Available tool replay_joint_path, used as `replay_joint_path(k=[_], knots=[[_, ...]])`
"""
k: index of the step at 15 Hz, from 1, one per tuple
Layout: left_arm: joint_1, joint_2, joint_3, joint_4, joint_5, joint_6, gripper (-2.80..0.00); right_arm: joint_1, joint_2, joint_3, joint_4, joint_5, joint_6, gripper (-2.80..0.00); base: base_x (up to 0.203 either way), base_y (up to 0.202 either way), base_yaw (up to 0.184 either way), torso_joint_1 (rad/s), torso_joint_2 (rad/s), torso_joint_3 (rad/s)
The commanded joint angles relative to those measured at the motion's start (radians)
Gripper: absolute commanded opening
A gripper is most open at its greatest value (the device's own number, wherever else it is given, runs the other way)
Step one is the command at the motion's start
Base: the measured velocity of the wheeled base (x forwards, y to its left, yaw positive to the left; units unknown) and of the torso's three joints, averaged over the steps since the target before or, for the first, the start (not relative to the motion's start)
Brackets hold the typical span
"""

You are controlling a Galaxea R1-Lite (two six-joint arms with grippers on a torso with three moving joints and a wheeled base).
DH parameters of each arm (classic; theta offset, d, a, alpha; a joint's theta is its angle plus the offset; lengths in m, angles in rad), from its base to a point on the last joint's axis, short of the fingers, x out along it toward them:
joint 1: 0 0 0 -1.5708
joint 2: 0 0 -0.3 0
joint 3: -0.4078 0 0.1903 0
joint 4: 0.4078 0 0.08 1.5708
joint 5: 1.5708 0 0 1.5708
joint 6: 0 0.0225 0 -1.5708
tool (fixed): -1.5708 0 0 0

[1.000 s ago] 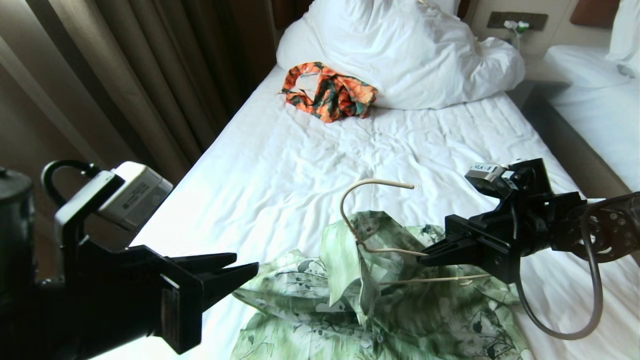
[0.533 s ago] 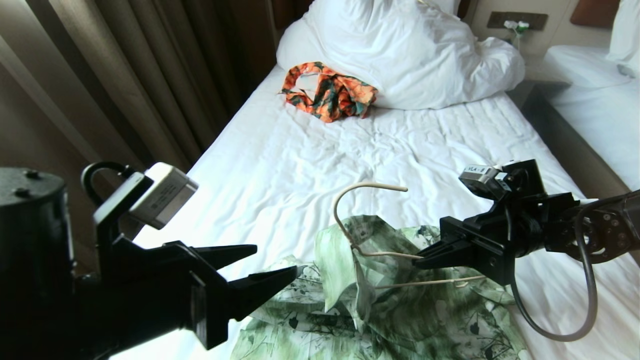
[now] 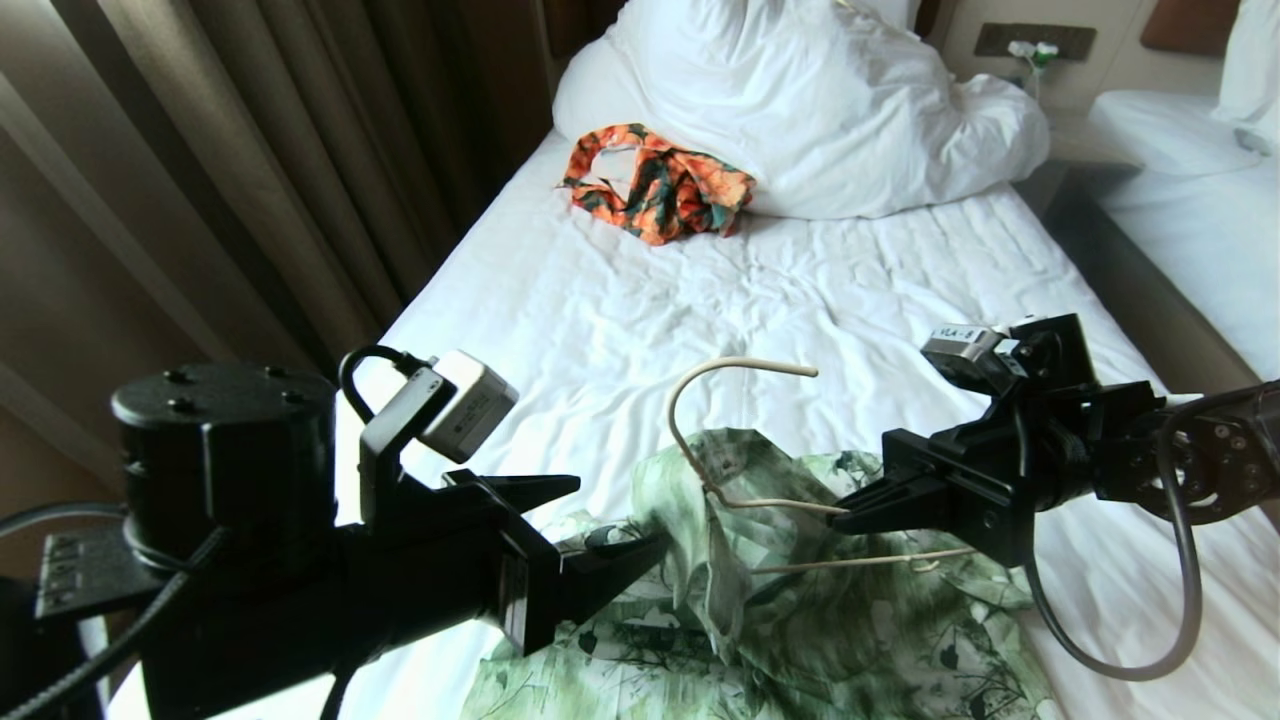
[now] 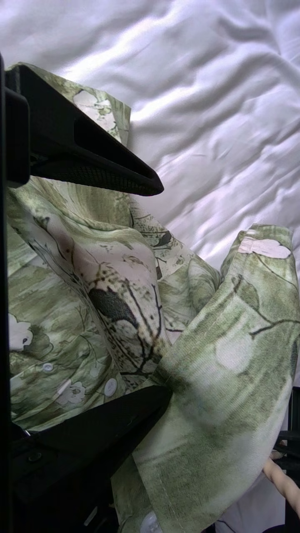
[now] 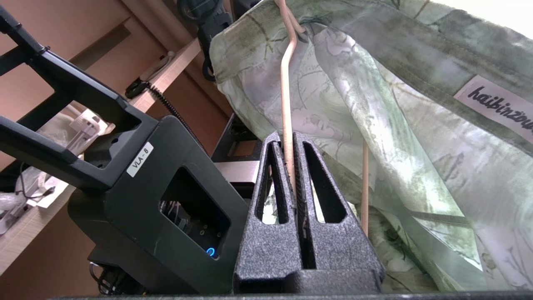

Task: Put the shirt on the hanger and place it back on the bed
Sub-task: Hook the other side of the shirt onto the hanger

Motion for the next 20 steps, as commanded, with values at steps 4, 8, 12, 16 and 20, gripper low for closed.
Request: replay_joint_path(k=[4,8,12,16,20], knots=[[-0.012,0.142,-0.004,-0.126,-0.003,0.006,0.00,-0.001,-0.003,-0.001,-0.002,0.008,-0.002,-2.80,0.000,0.000,0.000,0.000,0.00,0.000],[-0.009,0.177,-0.027,-0.164,0.000,0.018,0.00,-0.004,-0.002,-0.003,-0.001,0.008,0.001,-2.80,0.000,0.000,0.000,0.000,0.00,0.000],[-0.009,0.177,-0.032,-0.164,0.000,0.019,-2.80,-0.005,-0.005,-0.007,0.001,0.008,0.002,-2.80,0.000,0.000,0.000,0.000,0.00,0.000],[-0.009,0.168,-0.035,-0.164,-0.001,0.019,-2.80,-0.022,-0.023,-0.031,0.002,0.008,0.063,-2.80,0.000,0.000,0.000,0.000,0.00,0.000],[-0.009,0.168,-0.035,-0.164,-0.004,0.017,-2.80,-0.025,-0.036,-0.031,0.004,0.008,0.109,-2.80,0.000,0.000,0.000,0.000,0.00,0.000]])
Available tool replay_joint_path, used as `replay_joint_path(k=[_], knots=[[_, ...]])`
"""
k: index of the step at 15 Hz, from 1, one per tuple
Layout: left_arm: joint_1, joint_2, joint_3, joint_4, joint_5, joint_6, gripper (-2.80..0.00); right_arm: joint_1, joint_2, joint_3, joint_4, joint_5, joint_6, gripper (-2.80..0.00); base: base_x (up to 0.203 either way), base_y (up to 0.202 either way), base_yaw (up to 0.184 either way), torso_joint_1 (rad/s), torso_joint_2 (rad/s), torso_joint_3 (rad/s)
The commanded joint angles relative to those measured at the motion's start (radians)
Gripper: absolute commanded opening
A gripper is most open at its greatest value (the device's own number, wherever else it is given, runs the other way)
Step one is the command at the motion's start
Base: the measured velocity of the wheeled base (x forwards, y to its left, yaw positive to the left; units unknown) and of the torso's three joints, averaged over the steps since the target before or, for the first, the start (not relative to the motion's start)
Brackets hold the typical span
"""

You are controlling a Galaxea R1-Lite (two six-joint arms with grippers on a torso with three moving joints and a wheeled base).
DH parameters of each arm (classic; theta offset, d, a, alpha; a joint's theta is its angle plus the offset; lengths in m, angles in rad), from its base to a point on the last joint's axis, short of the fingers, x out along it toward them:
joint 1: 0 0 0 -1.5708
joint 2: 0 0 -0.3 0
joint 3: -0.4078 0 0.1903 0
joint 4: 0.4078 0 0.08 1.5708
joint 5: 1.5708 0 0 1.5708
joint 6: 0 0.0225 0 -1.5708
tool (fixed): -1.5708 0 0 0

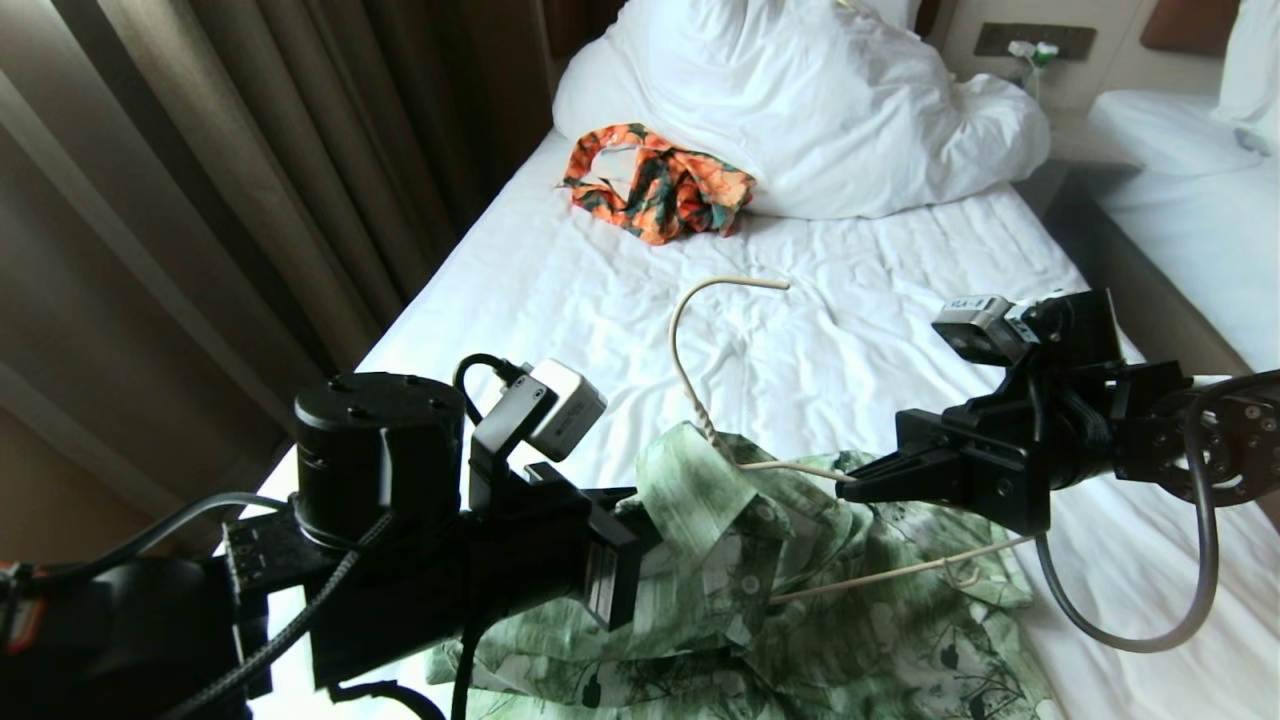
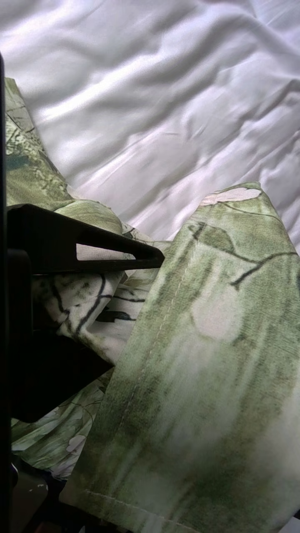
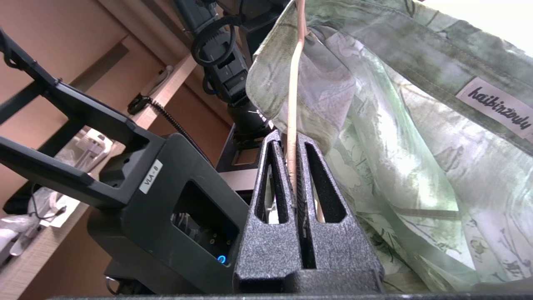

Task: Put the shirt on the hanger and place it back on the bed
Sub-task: Hook the other side of the shirt onto the hanger

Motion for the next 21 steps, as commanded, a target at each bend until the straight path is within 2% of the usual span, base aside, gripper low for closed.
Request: replay_joint_path(k=[1,3,4,9,11,14,16,21], knots=[[-0.001,-0.002,0.000,-0.005,0.001,-0.003,-2.80,0.001,-0.009,0.000,-0.001,0.011,0.005,-2.80,0.000,0.000,0.000,0.000,0.00,0.000],[-0.001,-0.004,-0.009,-0.005,0.001,-0.003,-2.80,0.001,-0.013,0.003,-0.001,0.011,0.008,-2.80,0.000,0.000,0.000,0.000,0.00,0.000],[-0.001,-0.009,-0.016,-0.004,-0.001,-0.003,-2.80,0.001,-0.016,0.007,-0.002,0.011,0.007,0.00,0.000,0.000,0.000,0.000,0.00,0.000],[-0.019,-0.061,-0.008,0.013,-0.003,-0.006,-2.80,-0.007,-0.082,-0.007,0.059,0.011,0.057,0.00,0.000,0.000,0.000,0.000,0.00,0.000],[-0.042,-0.104,-0.002,0.031,-0.003,-0.009,-2.80,-0.070,-0.149,0.000,0.075,-0.008,0.112,0.00,0.000,0.000,0.000,0.000,0.00,0.000],[-0.088,-0.175,0.000,0.120,-0.004,-0.023,-2.80,-0.185,-0.237,0.006,0.079,-0.024,0.226,0.00,0.000,0.000,0.000,0.000,0.00,0.000],[-0.104,-0.197,0.002,0.143,-0.004,-0.030,-2.80,-0.260,-0.273,0.010,0.079,-0.025,0.271,0.00,0.000,0.000,0.000,0.000,0.00,0.000],[-0.121,-0.214,0.023,0.144,-0.004,-0.037,-2.80,-0.372,-0.302,0.043,0.078,-0.018,0.289,0.00,0.000,0.000,0.000,0.000,0.00,0.000]])
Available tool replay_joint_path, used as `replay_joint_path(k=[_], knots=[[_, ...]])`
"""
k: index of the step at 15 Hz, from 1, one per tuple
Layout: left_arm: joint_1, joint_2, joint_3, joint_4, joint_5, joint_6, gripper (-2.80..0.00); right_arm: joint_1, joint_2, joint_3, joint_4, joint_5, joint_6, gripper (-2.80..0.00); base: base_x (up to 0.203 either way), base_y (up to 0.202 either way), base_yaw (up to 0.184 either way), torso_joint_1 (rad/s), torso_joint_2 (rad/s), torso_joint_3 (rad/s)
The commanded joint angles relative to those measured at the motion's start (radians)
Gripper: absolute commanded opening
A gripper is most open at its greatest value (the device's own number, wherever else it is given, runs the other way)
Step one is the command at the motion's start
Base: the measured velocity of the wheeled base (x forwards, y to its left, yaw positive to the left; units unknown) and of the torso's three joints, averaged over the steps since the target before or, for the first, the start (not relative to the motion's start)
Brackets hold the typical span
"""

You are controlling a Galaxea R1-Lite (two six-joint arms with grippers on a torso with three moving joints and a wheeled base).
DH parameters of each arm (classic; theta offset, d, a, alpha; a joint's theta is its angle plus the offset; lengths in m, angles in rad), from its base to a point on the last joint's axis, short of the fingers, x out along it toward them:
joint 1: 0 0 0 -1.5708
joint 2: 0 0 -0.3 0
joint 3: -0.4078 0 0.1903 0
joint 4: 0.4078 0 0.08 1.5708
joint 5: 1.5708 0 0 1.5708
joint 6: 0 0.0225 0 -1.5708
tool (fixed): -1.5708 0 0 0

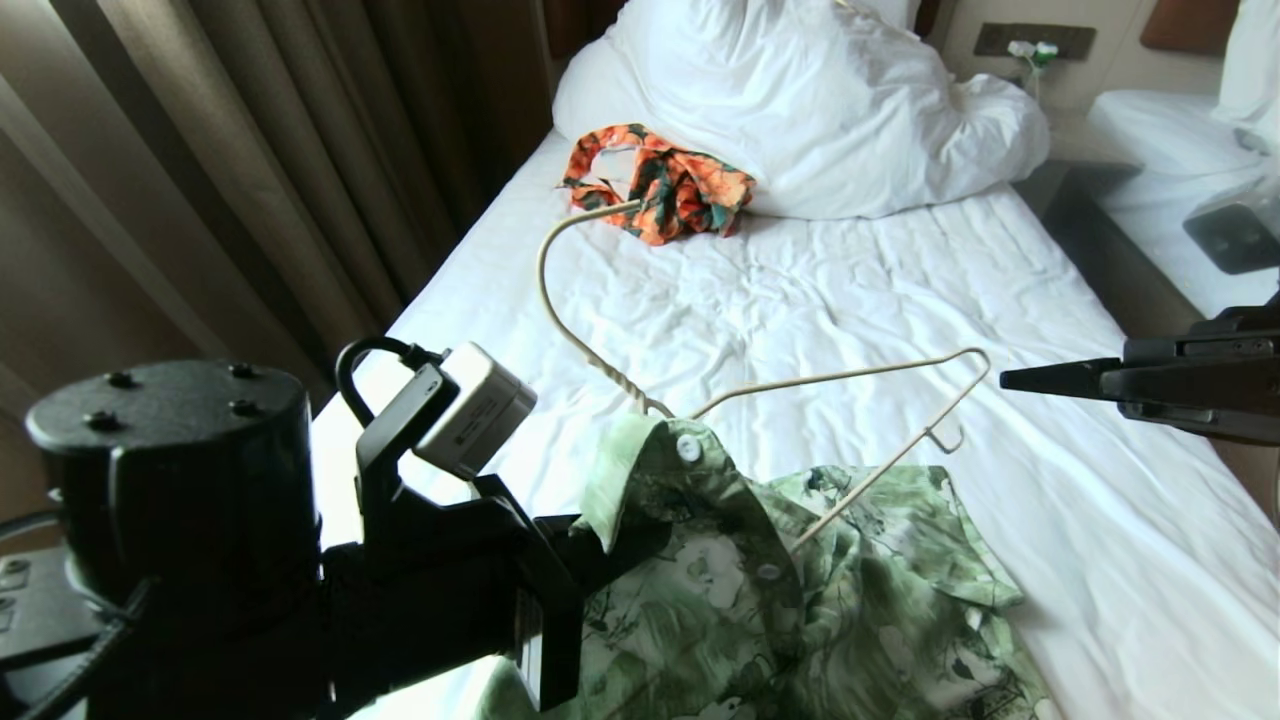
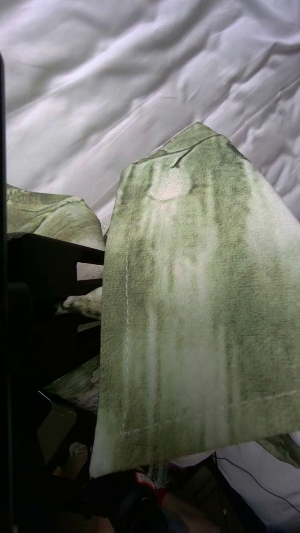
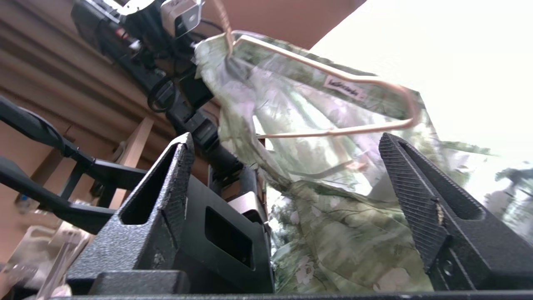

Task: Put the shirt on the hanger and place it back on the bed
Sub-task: Hook the other side of the shirt onto the hanger

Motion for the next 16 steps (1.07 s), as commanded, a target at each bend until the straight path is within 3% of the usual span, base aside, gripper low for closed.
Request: replay_joint_path(k=[1,4,5,7,9,12,14,16], knots=[[-0.017,-0.011,0.011,-0.003,0.000,-0.017,-2.80,-0.035,-0.010,0.004,-0.002,0.009,0.001,0.00,0.000,0.000,0.000,0.000,0.00,0.000],[-0.031,-0.014,0.011,-0.003,0.001,-0.027,-2.80,-0.074,-0.015,0.015,0.009,0.006,0.033,0.00,0.000,0.000,0.000,0.000,0.00,0.000],[-0.034,-0.016,0.004,-0.002,0.002,-0.027,-2.80,-0.080,-0.015,0.024,0.018,-0.002,0.058,-2.80,0.000,0.000,0.000,0.000,0.00,0.000],[-0.041,-0.021,-0.002,0.000,0.004,-0.027,-2.80,-0.080,-0.009,0.039,0.028,-0.030,0.071,-2.80,0.000,0.000,0.000,0.000,0.00,0.000],[-0.051,-0.031,-0.007,0.015,0.006,-0.033,-2.80,-0.045,0.021,0.032,0.084,-0.134,0.083,-2.80,0.000,0.000,0.000,0.000,0.00,0.000],[-0.053,-0.035,-0.016,0.017,0.007,-0.042,-2.80,0.078,0.078,0.042,0.125,-0.319,0.077,-2.80,0.000,0.000,0.000,0.000,0.00,0.000],[-0.053,-0.033,-0.016,0.015,0.006,-0.044,-2.80,0.149,0.114,0.054,0.128,-0.401,0.005,-2.80,0.000,0.000,0.000,0.000,0.00,0.000],[-0.053,-0.034,-0.016,0.015,0.007,-0.044,-2.80,0.197,0.131,0.066,0.130,-0.419,-0.074,-2.80,0.000,0.000,0.000,0.000,0.00,0.000]])
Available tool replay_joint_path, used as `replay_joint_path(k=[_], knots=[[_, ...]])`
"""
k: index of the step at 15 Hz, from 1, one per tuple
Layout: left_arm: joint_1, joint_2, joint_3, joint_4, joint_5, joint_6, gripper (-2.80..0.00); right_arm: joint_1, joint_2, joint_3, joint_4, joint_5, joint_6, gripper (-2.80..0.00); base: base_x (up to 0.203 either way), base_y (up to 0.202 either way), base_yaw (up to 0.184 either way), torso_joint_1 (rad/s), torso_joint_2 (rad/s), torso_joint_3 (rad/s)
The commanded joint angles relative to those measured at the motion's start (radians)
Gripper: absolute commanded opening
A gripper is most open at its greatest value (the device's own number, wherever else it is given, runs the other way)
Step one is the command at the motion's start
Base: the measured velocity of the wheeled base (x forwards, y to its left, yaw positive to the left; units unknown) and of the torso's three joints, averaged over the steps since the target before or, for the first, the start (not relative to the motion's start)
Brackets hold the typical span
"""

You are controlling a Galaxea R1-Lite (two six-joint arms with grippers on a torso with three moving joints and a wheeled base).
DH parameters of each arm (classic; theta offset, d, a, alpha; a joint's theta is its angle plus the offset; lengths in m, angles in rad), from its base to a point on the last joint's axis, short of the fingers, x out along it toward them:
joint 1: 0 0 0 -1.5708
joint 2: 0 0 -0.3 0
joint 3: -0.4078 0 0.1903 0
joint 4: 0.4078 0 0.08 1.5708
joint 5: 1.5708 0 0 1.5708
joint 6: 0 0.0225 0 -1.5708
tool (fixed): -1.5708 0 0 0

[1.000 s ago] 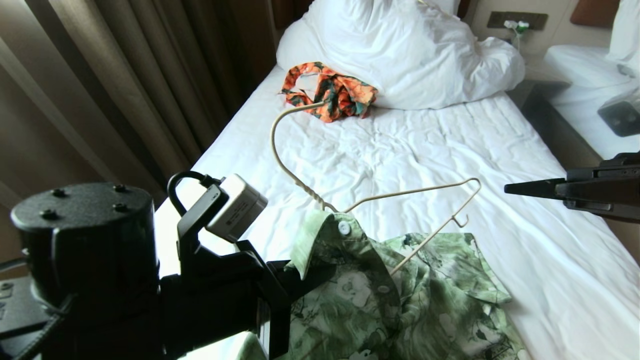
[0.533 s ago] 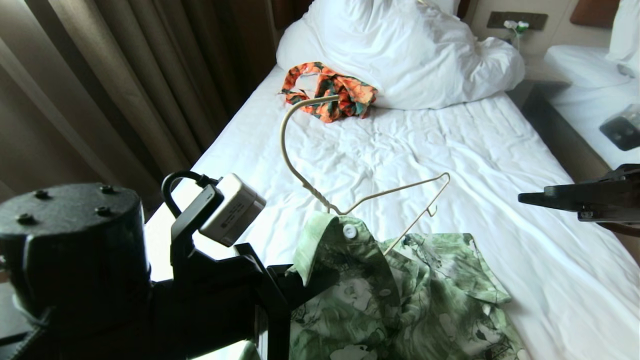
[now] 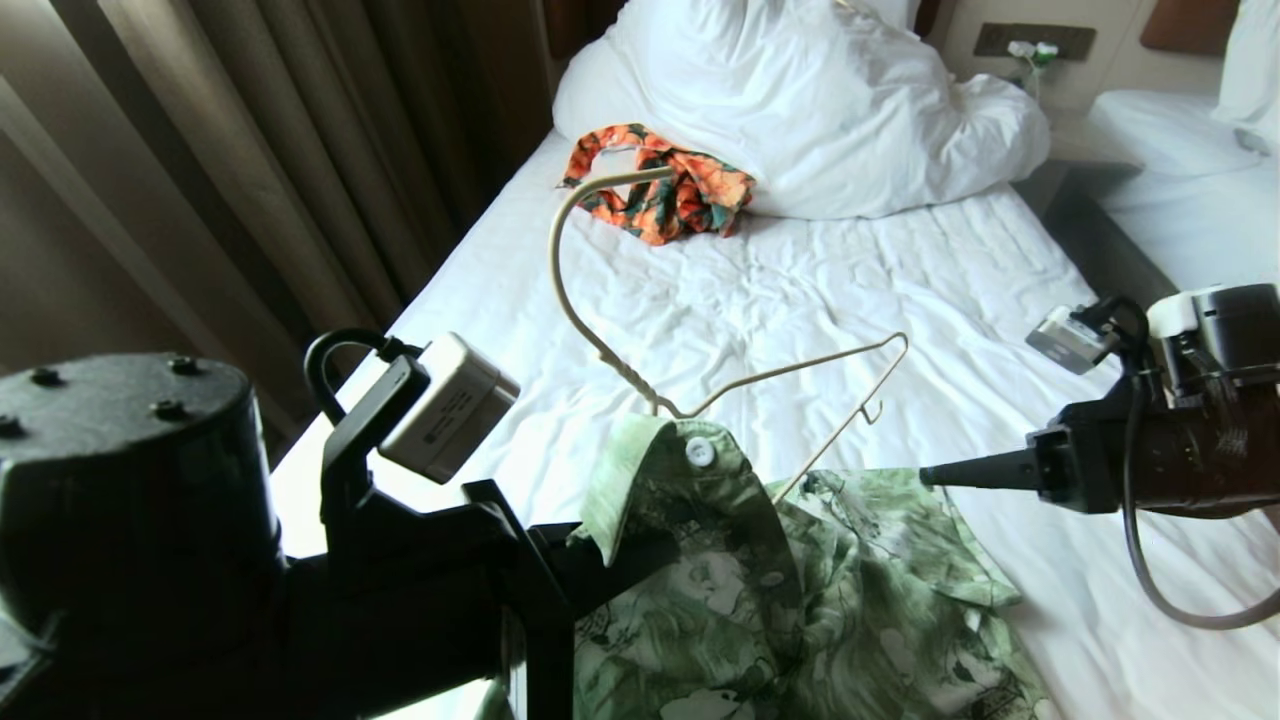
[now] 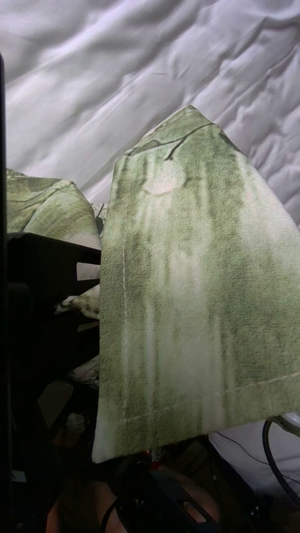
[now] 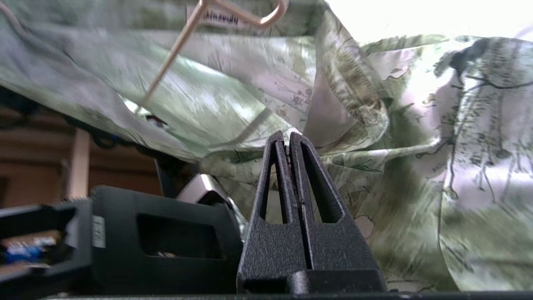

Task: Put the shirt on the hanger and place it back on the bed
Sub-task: Hook the other side of the shirt onto the hanger

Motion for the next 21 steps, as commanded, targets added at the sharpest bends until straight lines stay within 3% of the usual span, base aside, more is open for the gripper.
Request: replay_joint_path(k=[1,3,5,6,12,15,18,21], knots=[[0.000,0.001,0.000,-0.005,0.000,-0.001,-2.80,0.033,0.029,0.016,-0.003,0.002,-0.035,-2.80,0.000,0.000,0.000,0.000,0.00,0.000],[0.000,0.009,-0.002,-0.008,-0.002,-0.001,-2.80,0.050,0.051,0.044,-0.004,0.007,-0.141,-2.80,0.000,0.000,0.000,0.000,0.00,0.000],[0.000,0.022,-0.002,-0.011,-0.002,-0.002,-2.80,0.085,0.102,0.048,-0.003,0.001,-0.182,-2.80,0.000,0.000,0.000,0.000,0.00,0.000],[0.000,0.024,-0.002,-0.011,-0.002,-0.002,-2.80,0.101,0.128,0.044,-0.005,-0.011,-0.186,0.00,0.000,0.000,0.000,0.000,0.00,0.000],[0.000,0.023,-0.017,-0.005,0.004,0.001,-2.80,0.173,0.225,0.011,-0.067,-0.033,-0.170,0.00,0.000,0.000,0.000,0.000,0.00,0.000],[0.000,0.023,-0.017,-0.005,0.004,0.001,-2.80,0.171,0.232,-0.051,-0.068,-0.051,-0.165,0.00,0.000,0.000,0.000,0.000,0.00,0.000],[0.000,0.021,-0.017,-0.006,0.004,0.001,-2.80,0.168,0.231,-0.040,-0.067,-0.130,-0.146,0.00,0.000,0.000,0.000,0.000,0.00,0.000],[0.000,0.020,-0.012,-0.008,0.004,-0.001,-2.80,0.166,0.251,-0.025,-0.070,-0.136,-0.148,0.00,0.000,0.000,0.000,0.000,0.00,0.000]])
